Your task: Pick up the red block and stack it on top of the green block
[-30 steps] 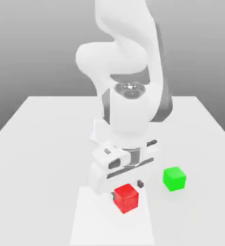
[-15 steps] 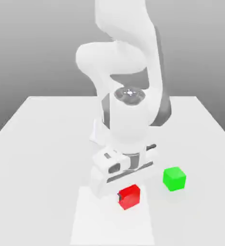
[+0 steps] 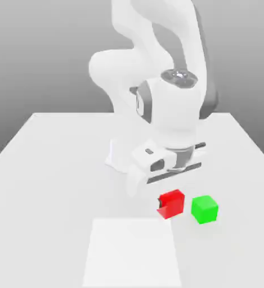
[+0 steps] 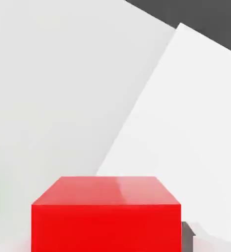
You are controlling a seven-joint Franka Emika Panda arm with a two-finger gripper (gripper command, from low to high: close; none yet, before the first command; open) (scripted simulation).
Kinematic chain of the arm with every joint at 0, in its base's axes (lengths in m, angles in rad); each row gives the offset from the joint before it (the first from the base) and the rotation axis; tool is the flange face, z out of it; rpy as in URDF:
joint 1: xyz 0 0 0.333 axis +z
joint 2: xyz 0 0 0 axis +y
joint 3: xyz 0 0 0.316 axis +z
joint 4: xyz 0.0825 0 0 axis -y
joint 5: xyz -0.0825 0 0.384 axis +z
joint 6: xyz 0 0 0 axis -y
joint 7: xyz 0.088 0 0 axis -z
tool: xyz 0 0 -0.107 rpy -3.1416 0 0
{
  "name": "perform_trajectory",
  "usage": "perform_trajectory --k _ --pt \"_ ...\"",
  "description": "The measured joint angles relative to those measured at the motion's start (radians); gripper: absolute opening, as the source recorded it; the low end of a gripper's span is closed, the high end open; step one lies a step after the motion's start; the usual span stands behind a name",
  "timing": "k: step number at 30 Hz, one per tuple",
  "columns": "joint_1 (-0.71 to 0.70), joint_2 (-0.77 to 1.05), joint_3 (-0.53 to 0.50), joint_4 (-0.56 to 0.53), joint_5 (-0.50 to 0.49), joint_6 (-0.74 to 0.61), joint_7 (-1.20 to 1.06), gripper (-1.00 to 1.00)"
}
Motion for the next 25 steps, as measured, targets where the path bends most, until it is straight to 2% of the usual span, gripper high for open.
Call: perform_trajectory --k 12,17,22,23,25 --pt "0.173 -0.145 0.163 -0.067 0.166 -0.061 0.321 -1.0" --pt "0.145 -0.04 0.189 -0.064 0.102 0.042 0.389 -1.0" --pt "0.13 0.107 0.168 -0.062 -0.034 0.18 0.484 -1.0" --pt "0.128 0.123 0.164 -0.062 -0.052 0.195 0.496 1.0" --pt "0.128 0.123 0.164 -0.062 -0.052 0.195 0.496 1.0"
